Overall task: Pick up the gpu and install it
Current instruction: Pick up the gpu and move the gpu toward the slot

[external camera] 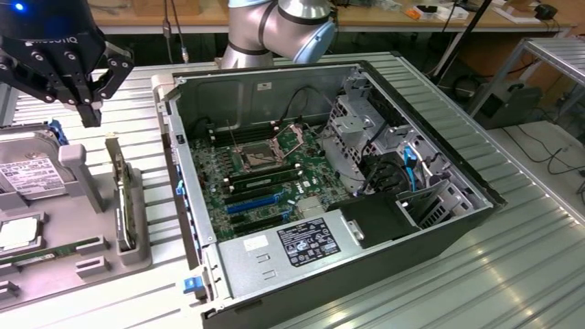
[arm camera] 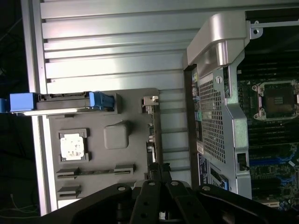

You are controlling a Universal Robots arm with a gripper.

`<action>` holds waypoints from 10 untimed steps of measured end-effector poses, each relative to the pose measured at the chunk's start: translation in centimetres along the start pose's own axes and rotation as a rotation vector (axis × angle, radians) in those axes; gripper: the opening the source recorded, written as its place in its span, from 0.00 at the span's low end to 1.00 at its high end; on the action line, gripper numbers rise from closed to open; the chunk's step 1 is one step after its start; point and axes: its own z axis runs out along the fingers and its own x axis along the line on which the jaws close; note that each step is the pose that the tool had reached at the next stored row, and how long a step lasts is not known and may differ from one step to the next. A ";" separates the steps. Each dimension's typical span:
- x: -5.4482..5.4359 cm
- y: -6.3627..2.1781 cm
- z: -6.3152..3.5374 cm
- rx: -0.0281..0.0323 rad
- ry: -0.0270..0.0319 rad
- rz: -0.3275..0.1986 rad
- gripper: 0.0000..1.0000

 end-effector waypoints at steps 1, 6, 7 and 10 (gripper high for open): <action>0.0 0.00 0.01 -0.0001 -0.0001 0.000 0.11; 0.0 0.00 0.00 0.0000 -0.0001 0.000 0.11; 0.0 0.00 0.00 0.0000 0.0000 0.000 0.11; 0.0 0.00 0.00 0.0000 0.0000 0.000 0.17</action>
